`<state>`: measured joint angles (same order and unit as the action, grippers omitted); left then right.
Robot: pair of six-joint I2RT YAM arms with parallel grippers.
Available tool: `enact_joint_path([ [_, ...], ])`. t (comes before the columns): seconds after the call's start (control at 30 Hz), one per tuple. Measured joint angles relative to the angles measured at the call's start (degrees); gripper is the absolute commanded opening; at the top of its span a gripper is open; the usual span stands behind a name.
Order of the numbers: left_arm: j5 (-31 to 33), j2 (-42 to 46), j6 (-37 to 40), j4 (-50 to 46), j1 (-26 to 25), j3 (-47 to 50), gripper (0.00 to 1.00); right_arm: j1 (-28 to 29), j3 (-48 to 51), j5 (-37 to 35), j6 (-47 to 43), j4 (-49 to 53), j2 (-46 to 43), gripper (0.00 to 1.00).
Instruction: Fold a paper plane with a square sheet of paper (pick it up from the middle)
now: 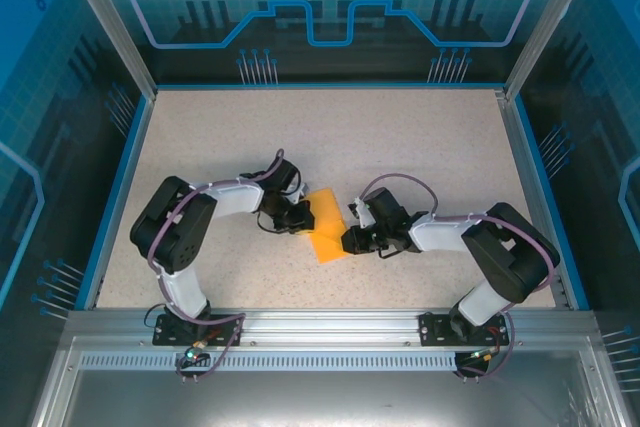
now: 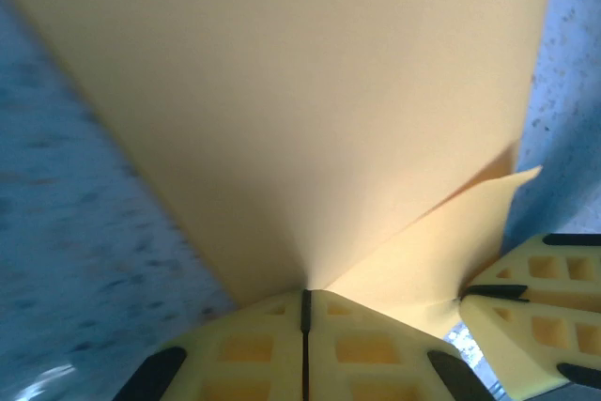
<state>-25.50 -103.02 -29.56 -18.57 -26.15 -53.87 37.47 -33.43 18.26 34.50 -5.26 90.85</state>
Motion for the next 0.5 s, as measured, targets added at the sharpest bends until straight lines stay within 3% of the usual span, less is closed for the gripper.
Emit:
enact_joint_path([
  [0.23,3.4,2.1,0.0,-3.3,1.5,0.0,0.09,0.0,0.0,0.4,0.1,0.9,-0.5,0.15],
  [0.33,5.0,5.6,-0.6,-5.7,1.9,0.0,0.23,0.0,0.0,0.6,0.6,2.1,-1.2,0.16],
  [0.5,5.4,12.9,-3.1,-7.1,1.7,0.2,0.38,0.0,0.0,1.3,1.6,3.4,-1.7,0.17],
])
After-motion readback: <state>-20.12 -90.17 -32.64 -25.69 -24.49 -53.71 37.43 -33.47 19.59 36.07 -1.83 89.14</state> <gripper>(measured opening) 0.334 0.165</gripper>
